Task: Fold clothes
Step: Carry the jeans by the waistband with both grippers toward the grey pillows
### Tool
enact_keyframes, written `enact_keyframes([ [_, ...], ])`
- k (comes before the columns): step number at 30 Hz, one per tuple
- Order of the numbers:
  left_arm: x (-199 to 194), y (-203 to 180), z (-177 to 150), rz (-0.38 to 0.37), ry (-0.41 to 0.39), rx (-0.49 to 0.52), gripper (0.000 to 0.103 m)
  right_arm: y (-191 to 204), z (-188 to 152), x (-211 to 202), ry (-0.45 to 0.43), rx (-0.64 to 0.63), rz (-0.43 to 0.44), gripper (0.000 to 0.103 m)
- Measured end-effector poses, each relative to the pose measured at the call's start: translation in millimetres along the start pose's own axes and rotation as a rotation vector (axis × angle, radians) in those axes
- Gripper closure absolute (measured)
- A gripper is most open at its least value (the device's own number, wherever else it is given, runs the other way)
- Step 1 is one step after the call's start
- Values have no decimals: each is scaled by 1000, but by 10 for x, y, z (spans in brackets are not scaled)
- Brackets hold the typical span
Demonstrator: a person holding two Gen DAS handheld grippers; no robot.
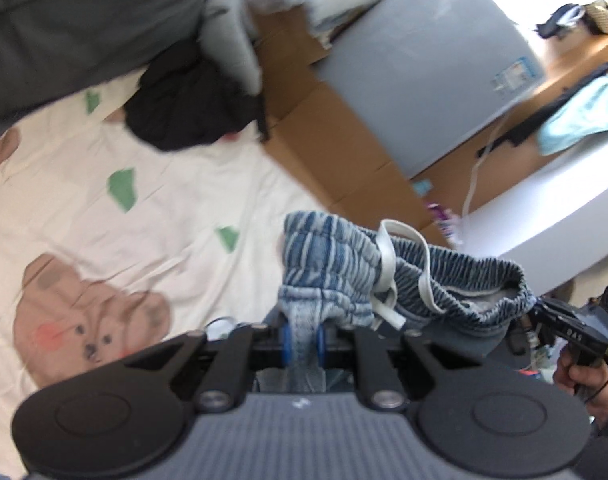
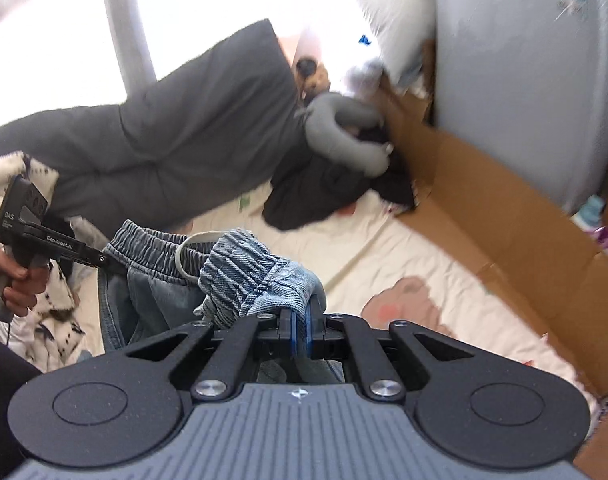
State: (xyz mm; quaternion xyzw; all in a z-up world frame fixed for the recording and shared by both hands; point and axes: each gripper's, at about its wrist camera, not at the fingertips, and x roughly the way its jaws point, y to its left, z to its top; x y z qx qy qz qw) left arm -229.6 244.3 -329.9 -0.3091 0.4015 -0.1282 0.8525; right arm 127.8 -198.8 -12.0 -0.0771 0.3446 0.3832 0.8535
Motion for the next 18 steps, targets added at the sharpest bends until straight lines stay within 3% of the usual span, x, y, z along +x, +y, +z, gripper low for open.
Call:
enact_keyframes([
  [10,-229,-242,-311,-68,-73,60,91,40,86,-740,-75,26,-75,101],
  [12,-292,-251,-45,-81,-90,62,91,84,114,-820,-87,22,-77,101],
  [13,-270,-260,-79,-86,-99,66,91,106,141,-856,-95,19,-77,101],
  [15,-429,-366,231,-91,-114,67,91,146,208,-915,-111,11,-75,101],
  [18,-361,-419,735,-90,-144,55,91,218,341,-957,-131,-10,-67,101],
])
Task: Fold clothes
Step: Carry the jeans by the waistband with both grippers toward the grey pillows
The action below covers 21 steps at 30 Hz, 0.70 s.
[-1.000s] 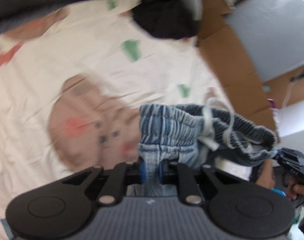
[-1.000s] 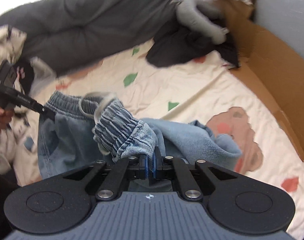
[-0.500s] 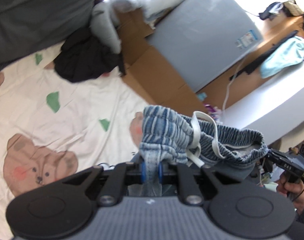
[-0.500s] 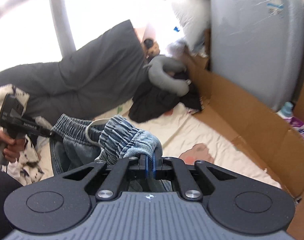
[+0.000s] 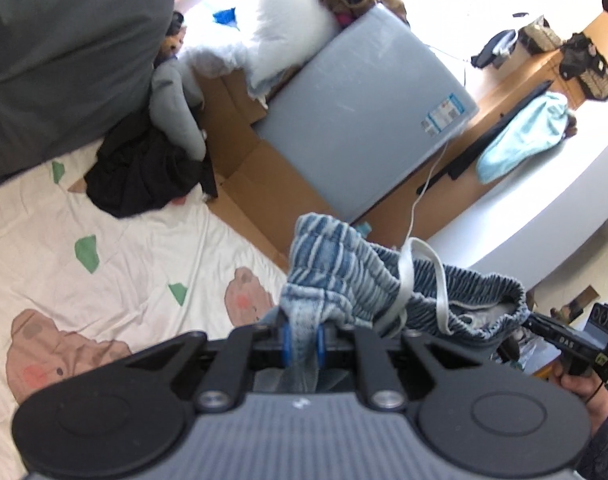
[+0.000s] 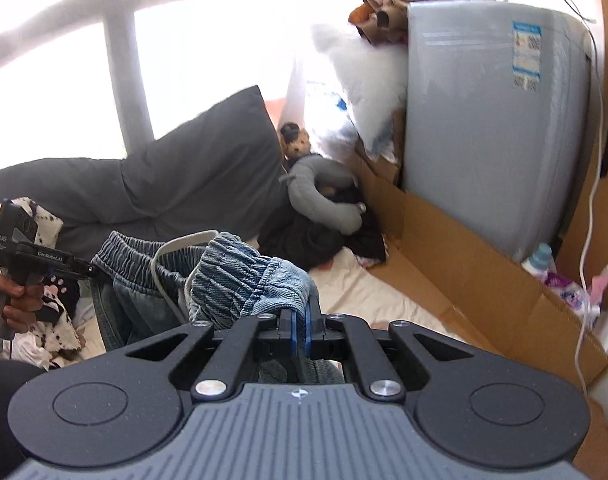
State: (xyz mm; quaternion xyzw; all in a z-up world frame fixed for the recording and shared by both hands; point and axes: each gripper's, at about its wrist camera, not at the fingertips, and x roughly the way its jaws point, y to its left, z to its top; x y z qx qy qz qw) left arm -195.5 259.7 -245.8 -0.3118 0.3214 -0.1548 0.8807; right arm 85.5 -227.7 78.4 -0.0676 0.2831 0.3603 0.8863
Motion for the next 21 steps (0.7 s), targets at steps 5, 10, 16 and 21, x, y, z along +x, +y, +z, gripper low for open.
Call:
enact_keyframes([
  [5,-209,-29,957,44,-29,-27,91,137,172,214,13,-39,33,101],
  [10,-288,73,1236,118,-26,-69,91,328,225,655,47,-62,73,101],
  [16,-244,331,1458,220,-8,-150,91,458,201,1331,93,-44,99,101],
  [21,-25,588,1437,315,35,-196,91,474,93,1959,128,-16,116,101],
])
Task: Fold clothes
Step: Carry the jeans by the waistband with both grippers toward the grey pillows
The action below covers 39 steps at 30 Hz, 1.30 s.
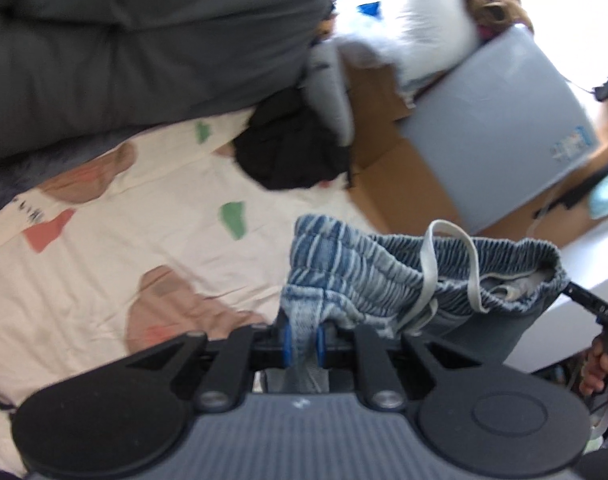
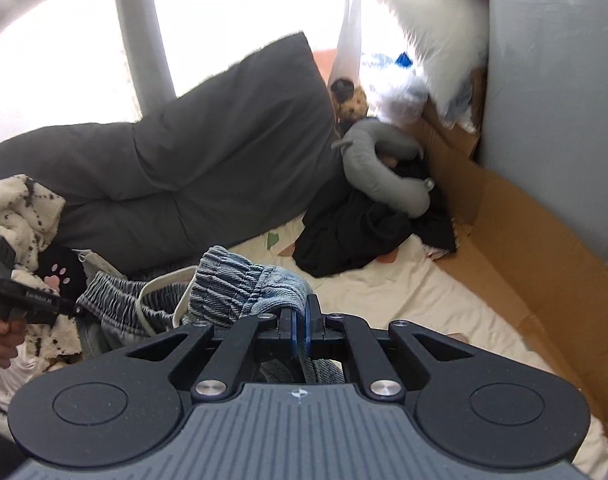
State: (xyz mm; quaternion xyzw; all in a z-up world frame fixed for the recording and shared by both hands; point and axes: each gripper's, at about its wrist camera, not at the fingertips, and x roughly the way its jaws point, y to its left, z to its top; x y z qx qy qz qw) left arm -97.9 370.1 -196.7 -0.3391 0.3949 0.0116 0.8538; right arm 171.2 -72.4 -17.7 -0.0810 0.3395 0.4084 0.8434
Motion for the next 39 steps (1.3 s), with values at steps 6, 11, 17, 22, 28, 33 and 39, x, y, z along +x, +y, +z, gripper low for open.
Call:
enact_keyframes([
  [6,491,108,78,85,46,-15,91,-154,-48,818,53,9,22,101],
  [11,899,377,206,130,92,-44,91,-345,-126,1640,133,-6,29,101],
  [17,1277,673,385,165,134,-97,91,-578,-187,2568,210,25,47,101],
  [22,1393,858,477,210,141,-115,91,-563,-22,3135,239,4,52,101],
  [28,1319,1074,543,211,119,-168,91,-403,267,3613,251,-42,53,101],
  [33,1234,1182,704,220,76,-194,91,-315,502,4005,263,-61,45,101],
  [39,1144,1330,974,259,14,-229,91,-149,882,4424,255,-104,62,101],
])
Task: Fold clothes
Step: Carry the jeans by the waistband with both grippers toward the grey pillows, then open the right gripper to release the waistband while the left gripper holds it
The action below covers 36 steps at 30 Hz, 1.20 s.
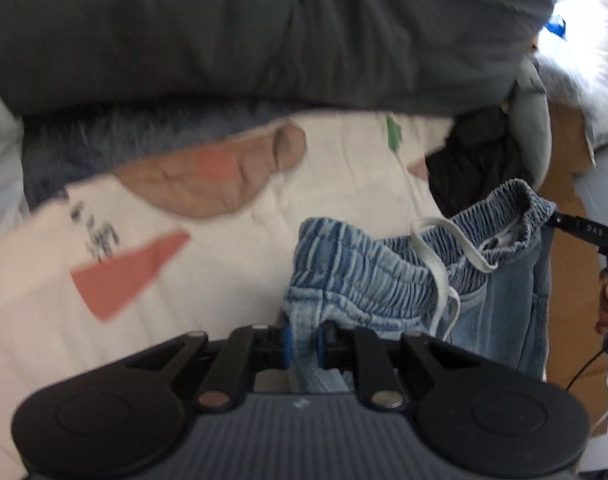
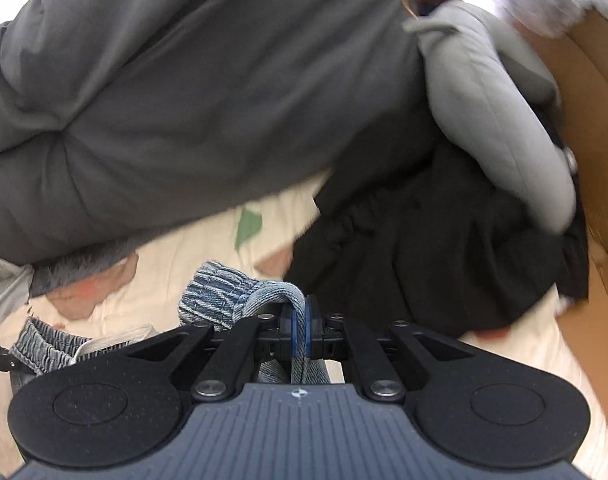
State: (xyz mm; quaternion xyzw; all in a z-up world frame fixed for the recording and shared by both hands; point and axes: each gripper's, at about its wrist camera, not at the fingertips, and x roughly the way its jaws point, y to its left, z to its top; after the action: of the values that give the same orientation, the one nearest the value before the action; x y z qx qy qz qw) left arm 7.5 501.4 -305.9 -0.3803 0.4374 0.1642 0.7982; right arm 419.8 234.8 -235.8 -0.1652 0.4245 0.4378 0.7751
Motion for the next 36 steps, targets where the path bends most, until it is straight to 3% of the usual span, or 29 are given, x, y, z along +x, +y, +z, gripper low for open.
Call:
enact_keyframes([
  [9,-170,300,528,51,-84,-50,91,388,716,398,-25,-68,13,101],
  [16,-363,525,657,106,-144,-73,91,821,1124,511,-34,-156,20,101],
  [23,-373,623,592,137,-141,-67,91,875,1101,677,-28,-133,2,101],
  [28,-497,526,611,164,-202,-47,91,805,1176,733,-42,-121,-10,101],
  [31,-386,584,653,171,-165,-54,91,787,1184,827,-23,-142,-40,101],
  [33,-245,608,674,212,-115,-60,89,783,1144,931,22,-148,-82,95],
  [35,-200,627,652,232,-115,-71,85,758,1077,841,-12,-162,-113,93],
  [36,-211,615,624,248,-117,-75,83,745,1044,795,-29,-169,-128,81],
])
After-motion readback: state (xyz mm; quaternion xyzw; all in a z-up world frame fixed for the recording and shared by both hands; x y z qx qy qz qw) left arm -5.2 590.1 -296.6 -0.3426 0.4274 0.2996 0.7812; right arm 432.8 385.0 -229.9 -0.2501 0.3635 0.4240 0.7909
